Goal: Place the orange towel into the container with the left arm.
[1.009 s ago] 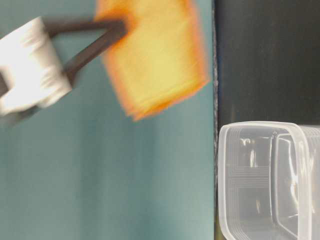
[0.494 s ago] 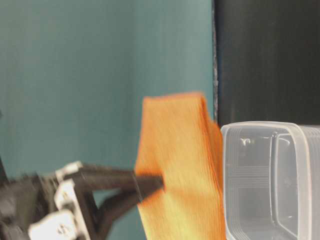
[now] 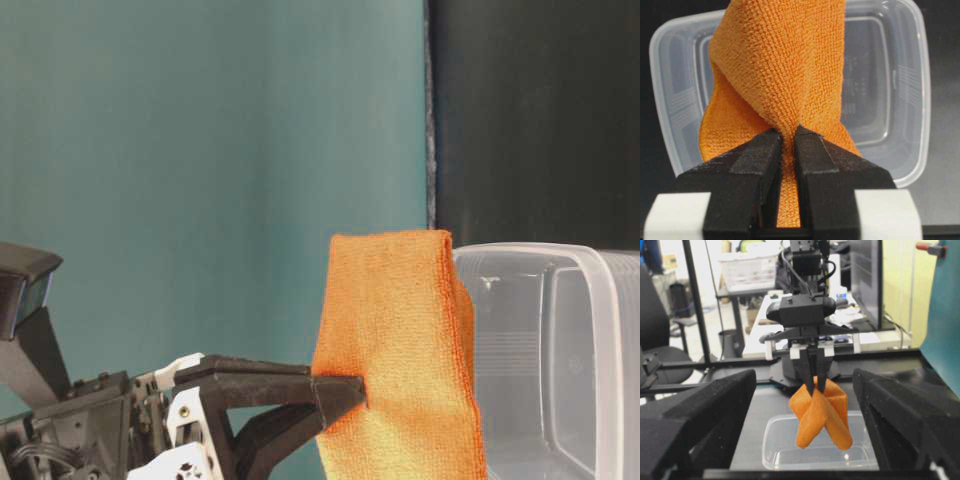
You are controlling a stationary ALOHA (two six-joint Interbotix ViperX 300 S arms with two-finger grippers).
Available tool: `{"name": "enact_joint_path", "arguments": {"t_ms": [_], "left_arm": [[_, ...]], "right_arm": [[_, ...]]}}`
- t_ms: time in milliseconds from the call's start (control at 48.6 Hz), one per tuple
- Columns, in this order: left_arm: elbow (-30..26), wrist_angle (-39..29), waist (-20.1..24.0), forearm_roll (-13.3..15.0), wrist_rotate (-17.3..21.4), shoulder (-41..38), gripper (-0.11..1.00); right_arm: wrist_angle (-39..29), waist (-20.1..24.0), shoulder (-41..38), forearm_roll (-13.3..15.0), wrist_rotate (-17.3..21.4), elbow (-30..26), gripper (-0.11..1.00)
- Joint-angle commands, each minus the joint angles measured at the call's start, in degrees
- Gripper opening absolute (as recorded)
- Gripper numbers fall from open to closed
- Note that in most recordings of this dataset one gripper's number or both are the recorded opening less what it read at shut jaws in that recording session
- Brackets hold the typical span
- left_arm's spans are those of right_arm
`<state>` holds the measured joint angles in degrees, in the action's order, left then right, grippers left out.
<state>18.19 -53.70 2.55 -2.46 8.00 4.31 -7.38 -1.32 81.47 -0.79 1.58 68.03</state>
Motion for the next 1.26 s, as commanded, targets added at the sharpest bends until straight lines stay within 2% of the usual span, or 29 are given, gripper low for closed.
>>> {"name": "enact_joint_path", "arguments": {"t_ms": [0, 350, 371, 576, 679, 1009, 1132, 1235], "left_arm": [[-0.7, 0.4, -0.2, -0.1, -0.3, 0.4, 0.05], [-0.4, 1.4, 0.0, -0.1, -1.5, -0.5, 0.07], [-0.4, 1.4, 0.0, -0.1, -1.8, -0.6, 0.11], [-0.6, 1.3, -0.6, -0.1, -2.1, -0.4, 0.71], [-2.0, 1.0, -1.0, -0.1, -2.3, 0.4, 0.89], [-9.0, 0.8, -2.6, -0.2, -3.4, 8.4, 0.90], [-8.5, 1.8, -3.7, -0.1, -3.6, 12.6, 0.90], [-6.1, 2.4, -4.2, -0.1, -4.8, 15.8, 0.89]], "right_arm": [[1.0, -0.4, -0.5, -0.2, 0.0, -0.4, 0.76], [1.1, -0.4, -0.5, -0.2, 0.2, -0.4, 0.76], [1.1, -0.4, -0.4, -0.2, 0.2, -0.4, 0.76], [1.1, -0.4, -0.4, -0.1, 0.3, -0.4, 0.76], [1.1, -0.4, -0.4, -0.1, 0.3, -0.4, 0.76], [1.1, -0.4, -0.4, -0.2, 0.0, -0.4, 0.76], [1.1, -0.4, -0.4, -0.1, 0.0, -0.4, 0.76], [1.1, -0.4, -0.4, -0.1, 0.0, -0.4, 0.76]]}}
